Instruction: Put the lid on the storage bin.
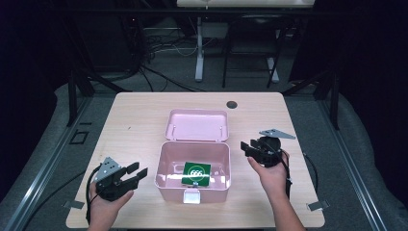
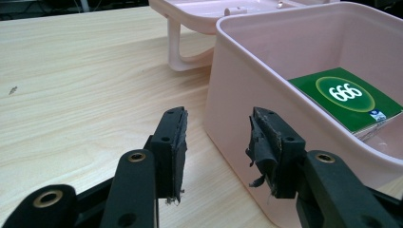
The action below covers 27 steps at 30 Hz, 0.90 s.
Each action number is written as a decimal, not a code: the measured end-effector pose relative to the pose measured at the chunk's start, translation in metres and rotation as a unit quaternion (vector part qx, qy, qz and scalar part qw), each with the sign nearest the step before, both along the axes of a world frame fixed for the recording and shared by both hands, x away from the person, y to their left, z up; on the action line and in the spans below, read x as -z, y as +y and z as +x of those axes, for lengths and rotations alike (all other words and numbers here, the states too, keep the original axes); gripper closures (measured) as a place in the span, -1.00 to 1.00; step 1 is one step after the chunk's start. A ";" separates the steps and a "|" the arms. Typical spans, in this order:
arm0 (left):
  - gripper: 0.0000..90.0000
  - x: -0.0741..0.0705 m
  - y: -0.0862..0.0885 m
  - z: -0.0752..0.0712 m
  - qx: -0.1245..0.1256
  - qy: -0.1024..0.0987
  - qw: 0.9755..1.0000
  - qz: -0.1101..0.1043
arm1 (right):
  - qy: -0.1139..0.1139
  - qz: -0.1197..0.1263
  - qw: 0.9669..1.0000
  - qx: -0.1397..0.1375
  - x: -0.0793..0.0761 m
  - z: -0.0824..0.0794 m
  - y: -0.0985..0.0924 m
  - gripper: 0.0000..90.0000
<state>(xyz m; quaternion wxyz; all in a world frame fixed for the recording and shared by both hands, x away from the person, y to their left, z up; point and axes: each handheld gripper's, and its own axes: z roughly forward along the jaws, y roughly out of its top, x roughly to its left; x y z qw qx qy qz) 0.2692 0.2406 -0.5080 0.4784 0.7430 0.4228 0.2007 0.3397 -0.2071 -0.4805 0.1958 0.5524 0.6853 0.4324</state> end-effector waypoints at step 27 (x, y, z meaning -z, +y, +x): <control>0.29 -0.009 -0.015 0.000 0.044 0.011 0.999 0.001 | 0.010 -0.038 0.998 -0.041 -0.008 0.005 0.015 0.30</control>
